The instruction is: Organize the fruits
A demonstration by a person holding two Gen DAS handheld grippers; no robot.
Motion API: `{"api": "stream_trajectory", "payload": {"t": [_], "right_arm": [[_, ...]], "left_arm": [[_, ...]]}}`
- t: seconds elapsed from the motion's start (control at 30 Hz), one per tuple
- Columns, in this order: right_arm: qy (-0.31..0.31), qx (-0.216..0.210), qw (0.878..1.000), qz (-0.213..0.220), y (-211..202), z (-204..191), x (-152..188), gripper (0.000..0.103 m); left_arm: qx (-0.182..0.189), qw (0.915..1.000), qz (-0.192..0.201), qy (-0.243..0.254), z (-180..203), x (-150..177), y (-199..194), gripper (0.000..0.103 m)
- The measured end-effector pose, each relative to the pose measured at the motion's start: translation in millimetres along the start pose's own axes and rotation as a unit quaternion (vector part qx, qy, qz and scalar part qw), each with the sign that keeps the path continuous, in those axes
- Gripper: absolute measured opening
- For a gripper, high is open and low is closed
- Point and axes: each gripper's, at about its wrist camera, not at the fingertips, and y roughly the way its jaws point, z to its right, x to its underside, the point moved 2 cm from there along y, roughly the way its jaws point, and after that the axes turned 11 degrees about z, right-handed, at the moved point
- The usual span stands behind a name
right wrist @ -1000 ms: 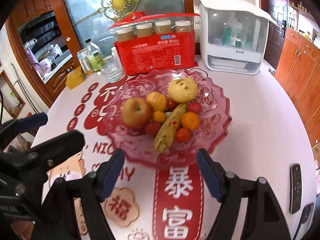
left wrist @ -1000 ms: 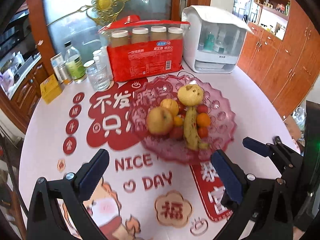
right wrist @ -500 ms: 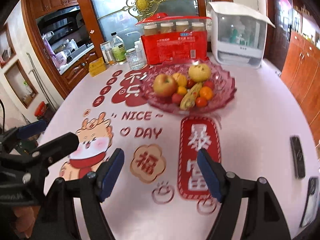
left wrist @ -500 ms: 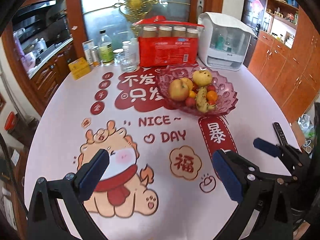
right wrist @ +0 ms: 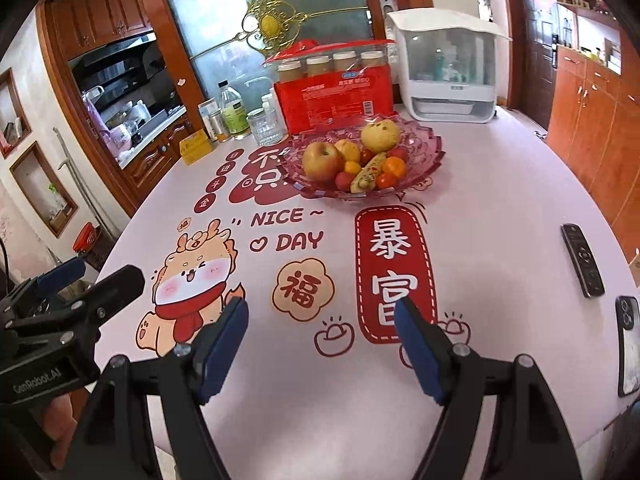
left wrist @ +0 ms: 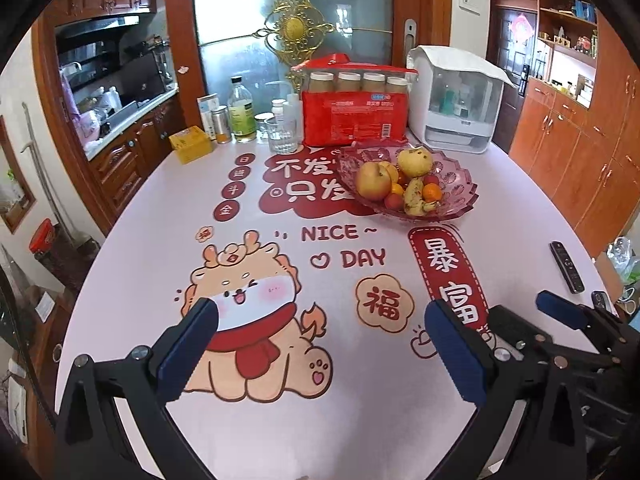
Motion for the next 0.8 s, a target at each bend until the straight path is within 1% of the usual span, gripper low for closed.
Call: {"api": "stream_trajectory", "payload": {"t": [0.33, 0.4, 0.53, 0.6, 0.8], "right_arm": [[-0.008, 0.015, 1.000, 0.027, -14.6, -6.4, 0.9, 0.076], [-0.006, 0.016, 1.000, 0.023, -14.6, -7.5, 2.7, 0.076], [0.004, 0.017, 1.000, 0.012, -13.7, -6.8, 7.9, 0.076], [0.006, 0.018, 1.000, 0.009, -13.9, -6.9, 10.3, 0.076], [-0.004, 0.022, 1.000, 0.018, -18.2, -10.1, 10.4, 0.076]], "left_arm": [[0.004, 0.9996, -0.020, -0.022, -6.4, 14.2, -0.8, 0.103], [0.003, 0.9995, -0.021, -0.023, -7.0, 15.3, -1.6, 0.103], [-0.014, 0.9996, -0.021, -0.014, -5.9, 17.9, -2.5, 0.103], [-0.017, 0.9996, -0.021, -0.013, -5.0, 18.2, -2.3, 0.103], [-0.020, 0.9993, -0.030, -0.013, -6.1, 20.4, 0.5, 0.103]]}}
